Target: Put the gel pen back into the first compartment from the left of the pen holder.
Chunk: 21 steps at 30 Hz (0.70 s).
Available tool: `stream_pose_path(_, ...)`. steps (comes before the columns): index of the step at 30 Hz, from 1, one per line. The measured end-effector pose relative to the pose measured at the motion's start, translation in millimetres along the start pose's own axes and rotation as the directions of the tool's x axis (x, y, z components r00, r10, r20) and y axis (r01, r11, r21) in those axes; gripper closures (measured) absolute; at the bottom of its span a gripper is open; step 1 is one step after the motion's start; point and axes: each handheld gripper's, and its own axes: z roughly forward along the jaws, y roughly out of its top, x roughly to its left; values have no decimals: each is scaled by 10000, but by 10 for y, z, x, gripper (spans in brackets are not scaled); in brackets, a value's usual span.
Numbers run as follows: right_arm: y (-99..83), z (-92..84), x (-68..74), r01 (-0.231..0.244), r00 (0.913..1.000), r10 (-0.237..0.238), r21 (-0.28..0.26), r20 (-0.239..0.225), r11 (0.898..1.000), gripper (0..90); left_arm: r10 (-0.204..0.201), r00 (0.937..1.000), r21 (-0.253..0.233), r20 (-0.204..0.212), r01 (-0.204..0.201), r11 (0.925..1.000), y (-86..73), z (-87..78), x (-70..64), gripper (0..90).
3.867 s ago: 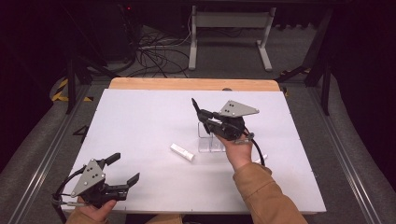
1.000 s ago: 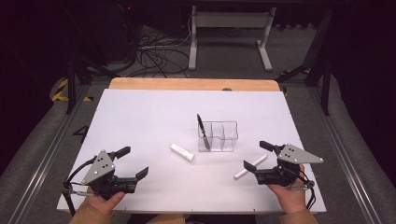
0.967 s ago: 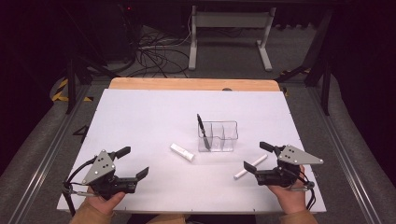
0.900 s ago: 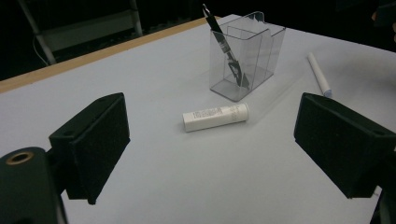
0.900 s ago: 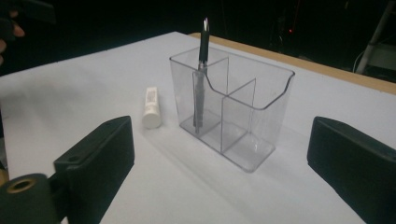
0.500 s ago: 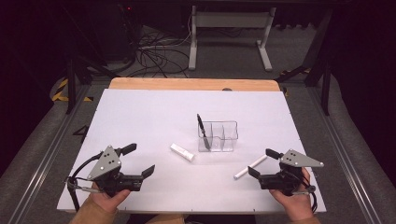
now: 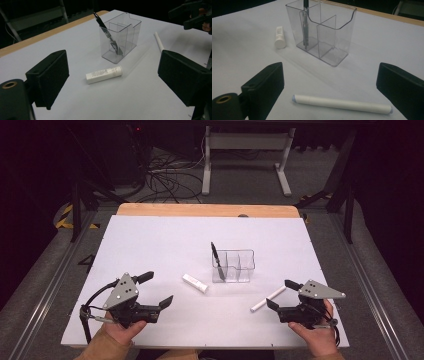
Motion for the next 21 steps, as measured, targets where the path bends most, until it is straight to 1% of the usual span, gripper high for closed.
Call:
stream_pose_path(2, 7, -4, -6, 18, 10000, -18, 33, 47, 10000, 97, -42, 10000, 2, -39, 42, 10000, -10, 7, 5, 109)
stream_pose_path(6, 11, -13, -2, 195, 9996, -197, 91, 190, 9998, 142, -122, 9999, 188, -8, 122, 9997, -2, 48, -6, 111)
stream_pose_path(9, 5, -6, 4, 198, 9994, -202, 163, 273, 9997, 164, -204, 9997, 282, 140, 200, 9994, 22, 100, -21, 108)
stream_pose_path(12, 2, -8, 19, 312, 9988, -319, 195, 359, 9993, 241, -177, 9993, 447, 339, 162, 9989, 62, 180, -57, 108)
stream_pose_path(14, 1, -22, 31, 212, 9987, -223, 231, 465, 9995, 279, -158, 9983, 546, 569, 127, 9984, 94, 248, -96, 108)
stream_pose_path(16, -1, -36, 35, 98, 9980, -113, 238, 626, 9997, 303, -42, 9975, 671, 701, -5, 9977, 133, 325, -148, 112)
stream_pose_path(17, -4, -49, 32, -4, 9972, -20, 322, 747, 9995, 320, -22, 9970, 749, 771, -36, 9972, 148, 356, -171, 114)
stream_pose_path(19, -3, -75, 33, -211, 9958, 179, 349, 898, 9992, 327, 63, 9953, 839, 967, -144, 9964, 191, 455, -240, 116)
stream_pose_path(20, -5, -86, 32, -189, 9947, 159, 280, 1013, 9994, 333, 106, 9940, 906, 1088, -206, 9957, 206, 489, -262, 119)
stream_pose_path(21, -7, -98, 34, -196, 9936, 158, 324, 1115, 9993, 339, 137, 9932, 975, 1157, -250, 9949, 224, 535, -297, 121)
